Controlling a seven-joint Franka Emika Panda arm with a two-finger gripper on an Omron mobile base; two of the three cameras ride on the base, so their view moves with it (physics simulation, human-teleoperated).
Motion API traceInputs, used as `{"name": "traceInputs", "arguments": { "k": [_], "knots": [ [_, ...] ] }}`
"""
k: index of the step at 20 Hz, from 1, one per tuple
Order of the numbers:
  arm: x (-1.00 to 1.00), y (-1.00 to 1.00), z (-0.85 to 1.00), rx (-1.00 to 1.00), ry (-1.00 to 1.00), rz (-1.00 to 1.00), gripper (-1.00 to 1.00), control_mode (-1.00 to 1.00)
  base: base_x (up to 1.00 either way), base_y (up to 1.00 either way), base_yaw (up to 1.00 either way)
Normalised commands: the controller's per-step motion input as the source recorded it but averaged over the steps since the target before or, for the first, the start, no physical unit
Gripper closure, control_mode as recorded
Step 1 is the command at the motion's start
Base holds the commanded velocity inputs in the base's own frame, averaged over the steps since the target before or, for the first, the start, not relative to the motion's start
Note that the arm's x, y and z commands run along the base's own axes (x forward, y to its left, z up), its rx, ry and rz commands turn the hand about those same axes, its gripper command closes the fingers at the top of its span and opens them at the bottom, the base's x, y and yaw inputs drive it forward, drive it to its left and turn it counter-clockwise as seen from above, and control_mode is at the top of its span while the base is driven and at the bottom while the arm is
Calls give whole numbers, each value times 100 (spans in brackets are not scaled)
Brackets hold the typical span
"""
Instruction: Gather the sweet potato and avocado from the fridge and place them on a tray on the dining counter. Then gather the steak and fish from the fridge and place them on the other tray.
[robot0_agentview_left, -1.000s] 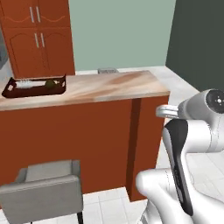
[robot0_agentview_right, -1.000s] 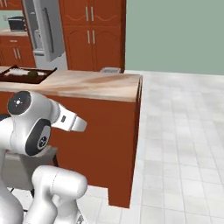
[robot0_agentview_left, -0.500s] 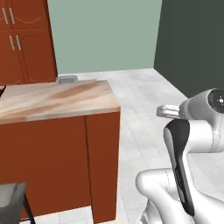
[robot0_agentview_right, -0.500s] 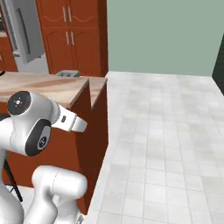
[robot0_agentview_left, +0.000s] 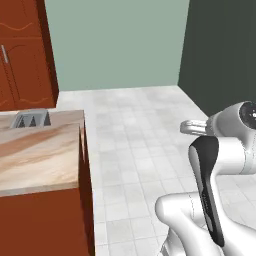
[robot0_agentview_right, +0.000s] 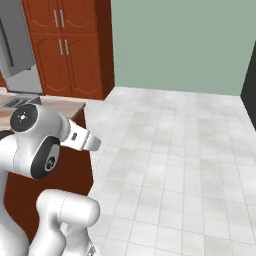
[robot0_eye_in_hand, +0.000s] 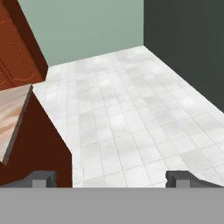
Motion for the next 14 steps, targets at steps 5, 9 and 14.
{"name": "traceInputs", "arguments": {
  "k": [5, 9, 14],
  "knots": [
    [0, 0, 0, 0, 0, 0, -100, 100, 100, -36, 25],
    [0, 0, 0, 0, 0, 0, -100, 100, 100, -25, 30],
    [0, 0, 0, 0, 0, 0, -100, 100, 100, -17, 39]
  ]
}}
